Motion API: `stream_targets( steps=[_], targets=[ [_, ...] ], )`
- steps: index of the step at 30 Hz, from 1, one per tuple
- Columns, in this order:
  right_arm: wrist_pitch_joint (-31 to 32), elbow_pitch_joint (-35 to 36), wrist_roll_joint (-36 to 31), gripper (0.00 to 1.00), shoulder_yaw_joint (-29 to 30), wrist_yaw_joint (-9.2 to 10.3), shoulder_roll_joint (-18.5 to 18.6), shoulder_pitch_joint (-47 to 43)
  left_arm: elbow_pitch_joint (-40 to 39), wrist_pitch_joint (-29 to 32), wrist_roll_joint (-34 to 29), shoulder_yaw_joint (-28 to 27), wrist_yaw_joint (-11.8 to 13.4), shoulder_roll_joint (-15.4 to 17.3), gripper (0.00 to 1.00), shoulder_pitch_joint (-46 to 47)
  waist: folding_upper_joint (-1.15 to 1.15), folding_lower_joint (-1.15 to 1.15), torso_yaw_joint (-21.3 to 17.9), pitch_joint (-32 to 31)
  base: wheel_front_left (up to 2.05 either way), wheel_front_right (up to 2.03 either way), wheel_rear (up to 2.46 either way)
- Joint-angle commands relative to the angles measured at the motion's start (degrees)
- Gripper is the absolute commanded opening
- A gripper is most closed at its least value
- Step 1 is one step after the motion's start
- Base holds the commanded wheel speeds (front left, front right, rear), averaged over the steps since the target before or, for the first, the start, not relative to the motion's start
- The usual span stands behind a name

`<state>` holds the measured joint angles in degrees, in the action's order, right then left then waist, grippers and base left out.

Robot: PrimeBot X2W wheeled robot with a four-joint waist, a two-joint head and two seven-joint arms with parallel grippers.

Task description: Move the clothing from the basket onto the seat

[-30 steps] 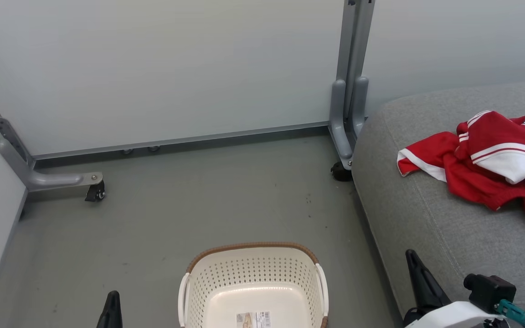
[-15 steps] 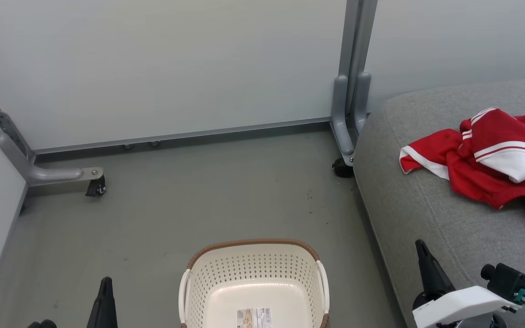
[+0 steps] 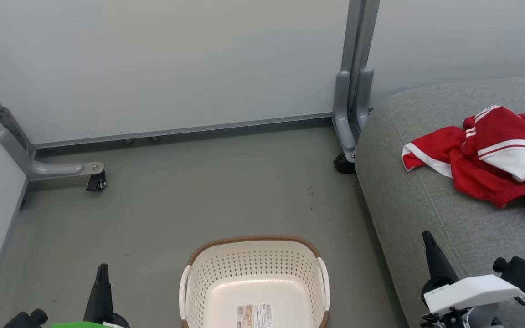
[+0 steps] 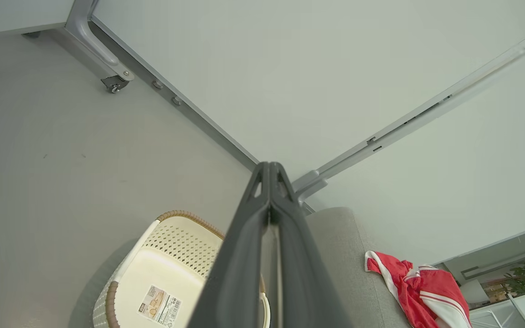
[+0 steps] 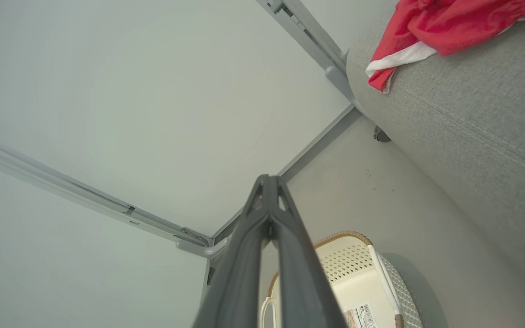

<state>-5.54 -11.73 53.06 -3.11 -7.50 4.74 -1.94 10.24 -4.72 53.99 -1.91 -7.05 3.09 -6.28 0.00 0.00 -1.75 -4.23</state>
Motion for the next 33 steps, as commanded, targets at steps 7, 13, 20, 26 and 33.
stream_targets(
  steps=[7,13,20,26,33],
  targets=[
    [1.39,0.11,6.06,0.0,1.12,-0.01,0.33,2.3,0.09,1.39,5.82,-0.74,-0.3,0.74,0.0,3.11,0.0,0.0,0.17,0.42,0.0,0.0,0.0],
    [2.39,-0.12,9.96,0.0,1.8,-0.01,0.29,3.09,0.48,2.35,9.53,-1.03,-0.34,0.76,0.0,4.2,0.0,0.0,0.31,0.76,0.0,0.0,0.0],
    [3.48,-0.41,14.41,0.0,2.6,-0.01,0.22,3.84,0.97,3.55,13.77,-1.37,-0.38,0.78,0.0,5.5,0.0,0.0,0.47,1.17,0.0,0.0,0.0],
    [4.43,-0.63,17.81,0.0,3.27,-0.01,0.15,4.33,1.36,4.44,17.05,-1.66,-0.41,0.79,0.0,6.43,0.0,0.0,0.6,1.5,0.0,0.0,0.0],
    [5.41,-0.9,21.51,0.0,3.96,-0.01,0.07,5.12,1.73,5.38,20.6,-2.04,-0.45,0.79,0.0,7.47,0.0,0.0,0.75,1.88,0.0,0.0,0.0]
  ],
)
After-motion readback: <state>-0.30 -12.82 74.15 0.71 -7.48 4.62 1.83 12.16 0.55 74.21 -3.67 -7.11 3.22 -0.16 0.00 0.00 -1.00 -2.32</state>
